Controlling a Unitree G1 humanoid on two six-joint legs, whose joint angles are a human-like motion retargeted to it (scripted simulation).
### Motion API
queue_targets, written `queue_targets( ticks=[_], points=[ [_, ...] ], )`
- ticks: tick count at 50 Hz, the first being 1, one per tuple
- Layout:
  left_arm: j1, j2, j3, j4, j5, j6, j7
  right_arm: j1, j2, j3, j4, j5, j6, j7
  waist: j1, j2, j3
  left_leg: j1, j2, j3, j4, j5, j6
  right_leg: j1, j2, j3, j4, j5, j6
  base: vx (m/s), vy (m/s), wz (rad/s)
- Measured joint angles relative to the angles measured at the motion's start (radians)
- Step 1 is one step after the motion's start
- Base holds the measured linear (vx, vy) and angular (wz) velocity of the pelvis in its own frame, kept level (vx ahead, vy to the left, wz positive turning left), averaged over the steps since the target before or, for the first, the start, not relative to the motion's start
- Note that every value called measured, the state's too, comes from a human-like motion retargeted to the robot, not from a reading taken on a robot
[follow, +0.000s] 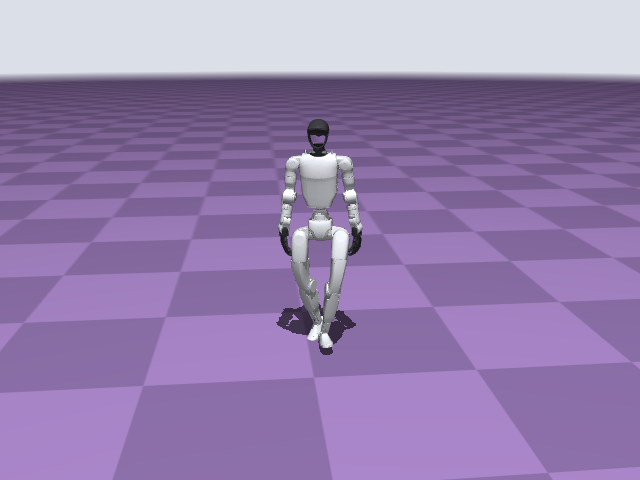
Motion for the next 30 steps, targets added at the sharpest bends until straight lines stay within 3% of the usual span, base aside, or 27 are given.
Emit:
queue_targets(
  ticks=[3,4,8,11,14,16,18,20,23,30],
  points=[
    [-0.034,0.017,-0.014,-0.010,-0.010,0.009,0.021,0.021,-0.013,-0.026,0.023,-0.005,-0.001,-0.011,-0.014,0.058,0.015,0.036,0.049,-0.069,-0.020,-0.015,0.000,-0.127,-0.023,0.012,0.277,0.171,0.026,0.29,0.15,0.09],
    [-0.047,0.025,-0.021,-0.013,-0.016,0.007,0.023,0.028,-0.017,-0.032,0.031,-0.002,-0.001,-0.016,-0.022,0.070,0.018,0.040,0.061,-0.085,-0.016,-0.025,0.000,-0.175,-0.019,0.024,0.363,0.175,0.040,0.20,0.07,0.16],
    [-0.117,0.072,-0.050,-0.016,-0.033,0.005,0.016,0.031,-0.032,-0.051,0.081,0.024,0.008,-0.025,-0.063,0.078,0.035,0.026,0.083,-0.125,0.037,-0.058,0.000,-0.341,-0.018,0.017,0.577,-0.016,0.037,0.17,-0.08,0.23],
    [-0.162,0.093,-0.068,-0.021,-0.013,0.024,0.024,0.033,-0.041,-0.070,0.127,0.035,0.032,-0.012,-0.087,0.068,0.044,0.028,0.081,-0.149,0.083,-0.082,0.000,-0.418,0.000,-0.012,0.532,-0.208,-0.030,0.23,-0.18,0.44],
    [-0.195,0.102,-0.078,-0.031,-0.009,0.025,0.026,0.041,-0.049,-0.082,0.154,0.030,0.050,0.003,-0.110,0.051,0.054,0.054,0.068,-0.156,0.119,-0.107,0.000,-0.458,0.025,0.004,0.348,-0.315,-0.100,0.37,-0.14,0.40],
    [-0.215,0.104,-0.085,-0.047,-0.014,0.016,0.011,0.040,-0.057,-0.085,0.163,0.026,0.053,0.010,-0.131,0.024,0.066,0.096,0.035,-0.153,0.115,-0.117,0.000,-0.478,0.029,0.077,0.221,-0.314,-0.136,0.44,-0.13,0.41],
    [-0.225,0.107,-0.093,-0.065,-0.016,0.005,0.002,0.044,-0.058,-0.087,0.168,0.025,0.053,0.012,-0.133,0.001,0.071,0.147,0.018,-0.122,0.116,-0.137,0.000,-0.474,0.017,0.123,0.132,-0.240,-0.189,0.51,-0.09,-0.04],
    [-0.232,0.110,-0.102,-0.092,-0.018,-0.007,-0.011,0.047,-0.063,-0.085,0.166,0.024,0.050,0.020,-0.115,-0.033,0.076,0.222,-0.011,-0.047,0.078,-0.143,0.000,-0.449,-0.011,0.190,0.082,-0.058,-0.144,0.57,-0.04,-0.56],
    [-0.230,0.113,-0.107,-0.135,-0.014,-0.016,-0.011,0.047,-0.058,-0.084,0.156,0.027,0.049,0.025,-0.097,-0.029,0.080,0.289,-0.002,-0.021,0.062,-0.149,0.000,-0.416,-0.001,0.212,0.142,-0.153,-0.102,0.56,-0.04,-0.37],
    [-0.196,0.077,-0.074,-0.230,-0.114,-0.049,0.070,0.010,-0.036,-0.069,0.091,0.034,0.013,0.009,-0.084,-0.033,0.108,0.342,0.068,0.017,0.112,-0.148,0.000,-0.369,0.052,0.283,0.156,-0.185,-0.091,0.40,-0.16,-0.18]
  ],
)
